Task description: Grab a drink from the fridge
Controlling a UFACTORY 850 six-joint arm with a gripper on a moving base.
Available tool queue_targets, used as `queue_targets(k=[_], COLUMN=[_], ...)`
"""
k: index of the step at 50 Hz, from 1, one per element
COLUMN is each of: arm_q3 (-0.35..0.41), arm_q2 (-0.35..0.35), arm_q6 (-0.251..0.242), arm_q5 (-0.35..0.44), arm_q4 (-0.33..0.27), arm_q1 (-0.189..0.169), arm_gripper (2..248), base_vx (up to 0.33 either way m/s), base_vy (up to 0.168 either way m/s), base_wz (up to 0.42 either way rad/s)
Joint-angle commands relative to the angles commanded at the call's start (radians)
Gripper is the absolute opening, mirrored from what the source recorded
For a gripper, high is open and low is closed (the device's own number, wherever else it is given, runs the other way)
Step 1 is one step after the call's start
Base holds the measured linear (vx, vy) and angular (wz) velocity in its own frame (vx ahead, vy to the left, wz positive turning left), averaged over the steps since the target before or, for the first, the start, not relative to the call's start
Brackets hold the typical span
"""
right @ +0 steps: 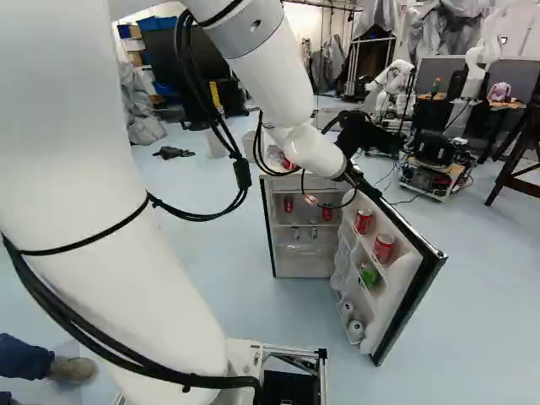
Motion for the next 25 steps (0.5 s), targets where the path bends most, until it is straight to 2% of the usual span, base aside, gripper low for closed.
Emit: queue_targets(k=[14,25], arm_q3=[-0.036,-0.065], arm_q2=[-0.033,-0.06], arm_q6=[0.0,0.0], arm_q5=[-0.11,-0.13], arm_q4=[-0.044,-0.055], arm_q1=[-0.042,-0.075], arm_gripper=[247,247], base_vx=[0.0,0.0], base_vy=[0.0,0.0], base_wz=[0.0,0.0])
